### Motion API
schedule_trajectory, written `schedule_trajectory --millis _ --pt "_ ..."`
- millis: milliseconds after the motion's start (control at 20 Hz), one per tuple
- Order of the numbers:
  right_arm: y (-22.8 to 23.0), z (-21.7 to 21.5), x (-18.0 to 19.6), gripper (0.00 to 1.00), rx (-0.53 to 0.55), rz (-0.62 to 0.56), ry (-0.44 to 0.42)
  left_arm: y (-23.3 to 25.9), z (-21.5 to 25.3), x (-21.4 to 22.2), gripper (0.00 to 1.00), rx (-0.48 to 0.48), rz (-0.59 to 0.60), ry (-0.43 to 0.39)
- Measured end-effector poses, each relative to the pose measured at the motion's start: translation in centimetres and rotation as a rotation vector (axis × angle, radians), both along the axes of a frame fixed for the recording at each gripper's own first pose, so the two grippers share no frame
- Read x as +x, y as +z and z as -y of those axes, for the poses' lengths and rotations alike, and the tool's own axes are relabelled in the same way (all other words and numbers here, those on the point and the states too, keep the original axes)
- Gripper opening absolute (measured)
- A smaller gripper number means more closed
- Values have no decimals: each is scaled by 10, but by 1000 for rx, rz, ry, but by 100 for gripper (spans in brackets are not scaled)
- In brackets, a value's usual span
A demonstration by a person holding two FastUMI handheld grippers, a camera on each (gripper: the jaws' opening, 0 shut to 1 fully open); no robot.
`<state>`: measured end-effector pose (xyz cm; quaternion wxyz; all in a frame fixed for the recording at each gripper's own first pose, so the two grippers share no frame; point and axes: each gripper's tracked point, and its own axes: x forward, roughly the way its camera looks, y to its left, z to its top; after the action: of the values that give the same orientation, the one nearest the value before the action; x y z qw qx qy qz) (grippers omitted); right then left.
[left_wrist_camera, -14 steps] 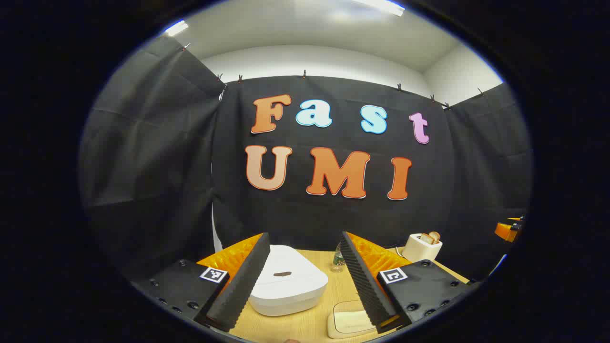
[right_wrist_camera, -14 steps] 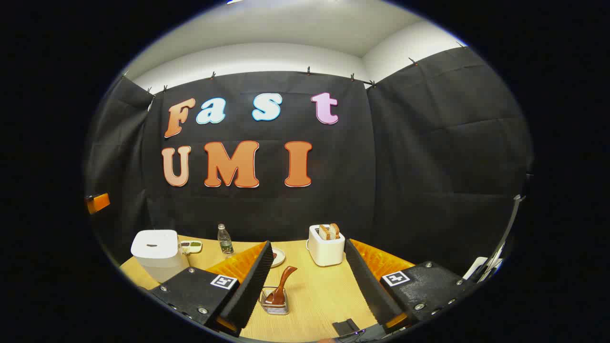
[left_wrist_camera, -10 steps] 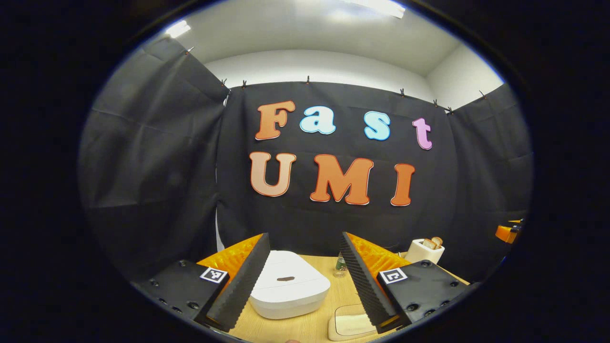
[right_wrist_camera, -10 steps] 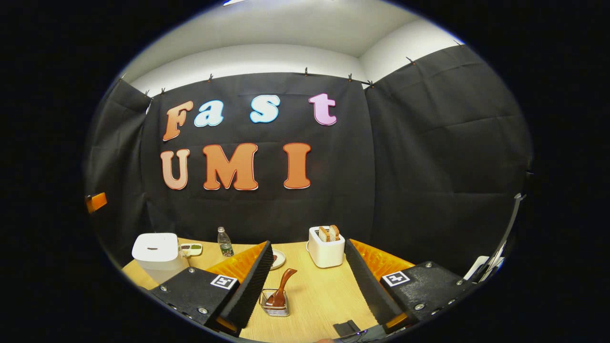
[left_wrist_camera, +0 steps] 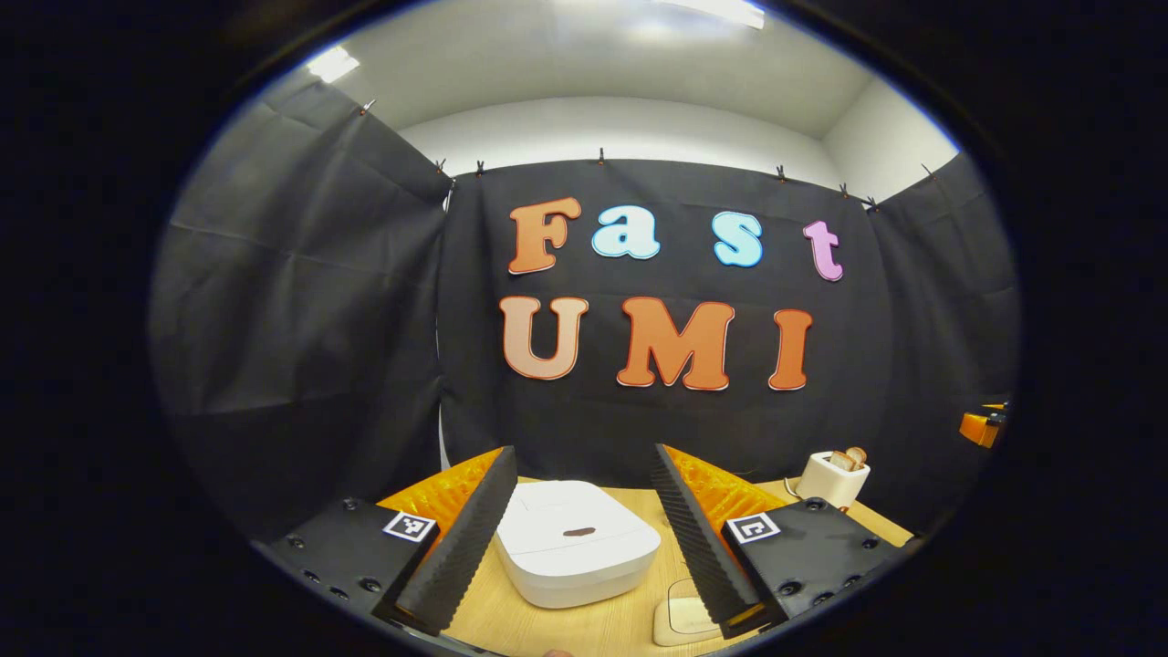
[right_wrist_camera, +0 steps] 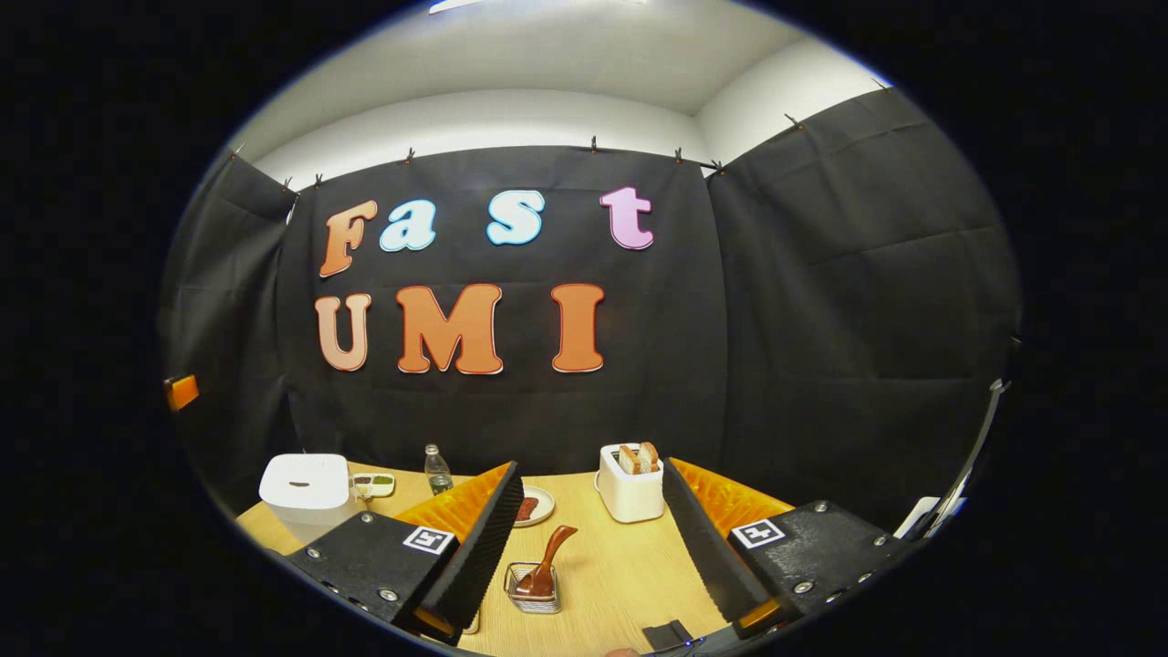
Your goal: Close the left gripper, press the button to open the rice cooker; take a wooden spoon from the chopstick holder with the right hand, scoop a spoonful of rice and pour it into the rice cooker, then put the wooden spoon back into the chopstick holder.
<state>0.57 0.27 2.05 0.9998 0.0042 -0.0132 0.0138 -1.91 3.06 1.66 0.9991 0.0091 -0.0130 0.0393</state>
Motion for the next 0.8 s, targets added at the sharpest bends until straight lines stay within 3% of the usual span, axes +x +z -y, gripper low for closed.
schedule_trajectory --millis 100,400,500,550,600,700,800 --pt "0 1 -1 95 -12 -1 -4 -2 -4 3 97 -16 -4 3" --pt "1 13 -2 95 -27 -1 -38 -5 10 13 100 -48 -12 -43" --pt "-2 16 -3 95 -23 -5 -47 -7 16 19 100 -41 -21 -62" --pt "-2 18 -2 100 -23 -7 -52 -8 18 22 98 -38 -22 -73" --pt "-3 19 -2 95 -24 -9 -56 -7 18 24 82 -34 -16 -70" --pt "-4 22 1 100 -23 -9 -72 -6 8 33 50 -7 9 -41" --pt "-4 21 2 95 -9 -5 -77 -22 -5 52 19 24 -9 2"
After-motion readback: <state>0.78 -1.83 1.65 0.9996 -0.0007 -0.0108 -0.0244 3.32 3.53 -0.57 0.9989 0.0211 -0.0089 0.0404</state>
